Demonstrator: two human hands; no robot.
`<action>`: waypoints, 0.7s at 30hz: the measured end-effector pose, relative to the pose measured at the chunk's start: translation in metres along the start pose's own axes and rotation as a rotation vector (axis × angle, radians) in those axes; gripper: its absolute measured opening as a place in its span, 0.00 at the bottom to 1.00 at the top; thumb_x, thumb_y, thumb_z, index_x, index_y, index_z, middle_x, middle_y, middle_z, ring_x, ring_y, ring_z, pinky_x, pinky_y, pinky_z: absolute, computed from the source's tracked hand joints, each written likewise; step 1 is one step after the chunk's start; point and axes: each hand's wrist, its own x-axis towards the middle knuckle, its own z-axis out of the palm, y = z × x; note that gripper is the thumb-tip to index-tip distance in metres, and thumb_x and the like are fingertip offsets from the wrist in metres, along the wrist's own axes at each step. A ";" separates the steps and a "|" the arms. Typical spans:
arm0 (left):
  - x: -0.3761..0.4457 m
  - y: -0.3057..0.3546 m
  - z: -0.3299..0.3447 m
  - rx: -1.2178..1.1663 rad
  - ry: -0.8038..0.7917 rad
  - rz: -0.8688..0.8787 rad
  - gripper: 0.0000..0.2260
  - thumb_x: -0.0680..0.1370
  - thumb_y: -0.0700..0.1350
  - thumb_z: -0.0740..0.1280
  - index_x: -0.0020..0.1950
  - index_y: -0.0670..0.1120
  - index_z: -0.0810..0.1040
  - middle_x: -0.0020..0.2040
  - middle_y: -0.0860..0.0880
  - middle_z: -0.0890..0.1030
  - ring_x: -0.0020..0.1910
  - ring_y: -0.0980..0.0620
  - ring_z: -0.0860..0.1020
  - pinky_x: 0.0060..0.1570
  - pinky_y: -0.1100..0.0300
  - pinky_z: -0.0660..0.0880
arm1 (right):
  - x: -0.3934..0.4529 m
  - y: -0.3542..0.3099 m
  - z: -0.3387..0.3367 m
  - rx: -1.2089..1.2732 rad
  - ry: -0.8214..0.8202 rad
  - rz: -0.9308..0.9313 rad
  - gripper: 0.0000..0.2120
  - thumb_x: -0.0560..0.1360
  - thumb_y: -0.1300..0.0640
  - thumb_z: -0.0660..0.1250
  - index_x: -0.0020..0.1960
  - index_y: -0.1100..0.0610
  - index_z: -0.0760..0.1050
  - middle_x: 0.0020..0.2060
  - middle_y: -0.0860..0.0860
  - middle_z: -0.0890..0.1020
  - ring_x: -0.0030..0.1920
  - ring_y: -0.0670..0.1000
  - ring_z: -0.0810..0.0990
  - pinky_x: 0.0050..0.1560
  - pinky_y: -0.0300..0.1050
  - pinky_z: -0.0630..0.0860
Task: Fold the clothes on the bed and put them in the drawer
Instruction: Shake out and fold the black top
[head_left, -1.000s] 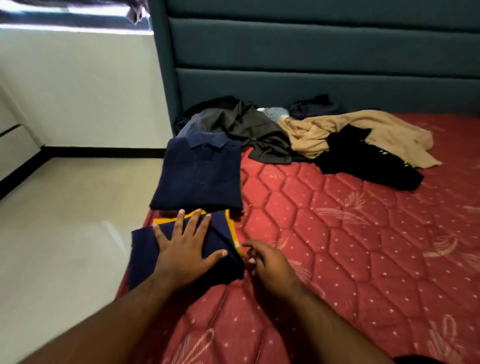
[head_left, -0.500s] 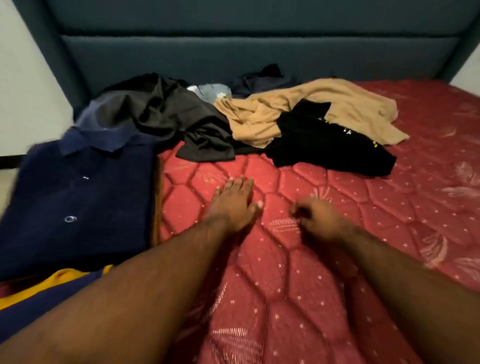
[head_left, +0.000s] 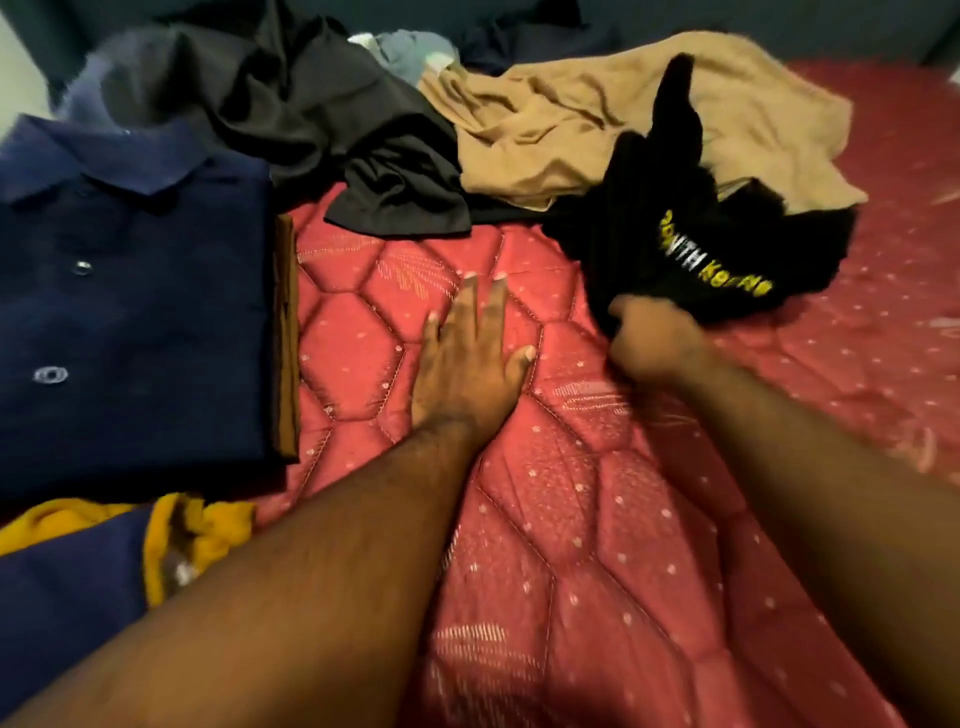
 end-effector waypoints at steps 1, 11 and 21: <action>-0.014 0.006 -0.008 -0.012 -0.014 0.000 0.34 0.81 0.57 0.57 0.78 0.58 0.37 0.80 0.44 0.44 0.78 0.44 0.54 0.76 0.44 0.49 | -0.034 -0.010 -0.001 -0.041 -0.096 -0.030 0.14 0.72 0.57 0.64 0.57 0.56 0.76 0.57 0.60 0.80 0.57 0.62 0.79 0.54 0.50 0.75; -0.239 0.005 -0.104 -0.024 -0.361 0.147 0.21 0.72 0.42 0.64 0.66 0.50 0.71 0.56 0.43 0.77 0.56 0.40 0.74 0.57 0.51 0.67 | -0.319 -0.085 0.017 0.066 -0.779 -0.320 0.07 0.76 0.59 0.62 0.48 0.55 0.79 0.38 0.52 0.79 0.41 0.52 0.76 0.33 0.37 0.69; -0.404 -0.034 -0.197 0.194 -0.392 -0.016 0.19 0.79 0.50 0.61 0.70 0.53 0.67 0.61 0.48 0.78 0.60 0.46 0.77 0.56 0.54 0.72 | -0.353 -0.051 0.008 0.299 0.079 -0.426 0.14 0.71 0.57 0.72 0.56 0.52 0.79 0.52 0.50 0.76 0.54 0.51 0.78 0.55 0.51 0.75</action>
